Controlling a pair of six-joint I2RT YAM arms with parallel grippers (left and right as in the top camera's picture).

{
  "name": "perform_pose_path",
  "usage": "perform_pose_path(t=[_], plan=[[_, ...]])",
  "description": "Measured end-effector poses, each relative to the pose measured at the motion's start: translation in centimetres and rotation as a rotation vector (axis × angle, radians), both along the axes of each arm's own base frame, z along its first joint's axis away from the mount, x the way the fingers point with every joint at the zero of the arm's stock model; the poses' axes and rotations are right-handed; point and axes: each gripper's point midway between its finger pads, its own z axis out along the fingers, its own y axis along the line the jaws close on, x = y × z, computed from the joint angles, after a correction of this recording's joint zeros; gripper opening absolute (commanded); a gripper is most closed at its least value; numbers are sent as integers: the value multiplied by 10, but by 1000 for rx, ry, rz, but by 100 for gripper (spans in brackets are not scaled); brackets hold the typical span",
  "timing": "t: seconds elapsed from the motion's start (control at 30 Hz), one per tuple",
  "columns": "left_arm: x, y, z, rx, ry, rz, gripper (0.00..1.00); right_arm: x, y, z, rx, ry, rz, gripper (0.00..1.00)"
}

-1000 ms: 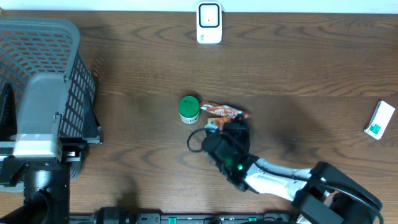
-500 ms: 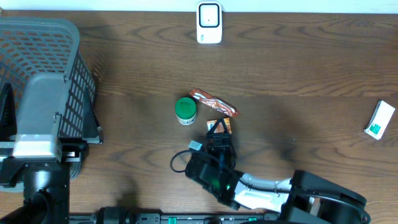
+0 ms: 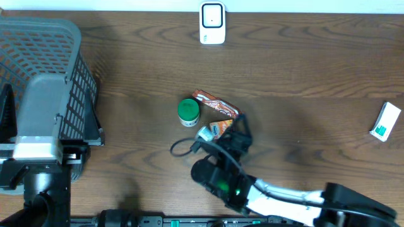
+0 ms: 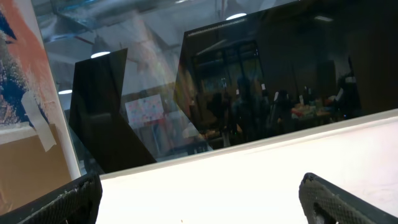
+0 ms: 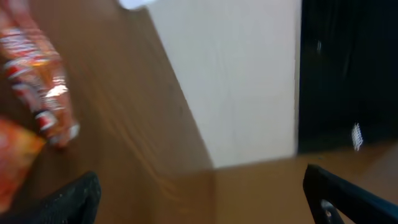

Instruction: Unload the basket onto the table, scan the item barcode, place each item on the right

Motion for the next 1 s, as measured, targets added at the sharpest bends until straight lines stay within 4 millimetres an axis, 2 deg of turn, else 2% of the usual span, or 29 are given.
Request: perform_pose_path(t=[0.1, 0.17, 0.3, 0.37, 0.47, 0.53, 0.63, 0.7, 0.83, 0.93, 1.0], plan=[[0, 0, 0, 0, 0, 0, 99, 9, -19, 4, 85, -16, -63, 99], [0, 0, 0, 0, 0, 0, 99, 19, -32, -3, 122, 18, -85, 99], [0, 0, 0, 0, 0, 0, 99, 46, -59, -29, 250, 132, -119, 99], [0, 0, 0, 0, 0, 0, 99, 57, -91, -49, 328, 218, -207, 99], [0, 0, 0, 0, 1, 0, 99, 60, -125, -72, 480, 387, -330, 99], [0, 0, -1, 0, 3, 0, 99, 60, -132, -75, 632, 488, -380, 99], [1, 0, -2, 0, 8, 0, 99, 60, -115, -57, 888, 633, -365, 99], [1, 0, -2, 0, 9, 0, 99, 62, -91, -28, 1064, 711, -281, 99], [1, 0, -2, 0, 8, 0, 99, 58, -47, 30, 1285, 785, -56, 99], [1, 0, -2, -1, 10, 0, 99, 46, -28, 47, 1391, 852, 23, 99], [1, 0, -3, 0, 12, 0, 99, 37, -21, 45, 1480, 919, -15, 99]])
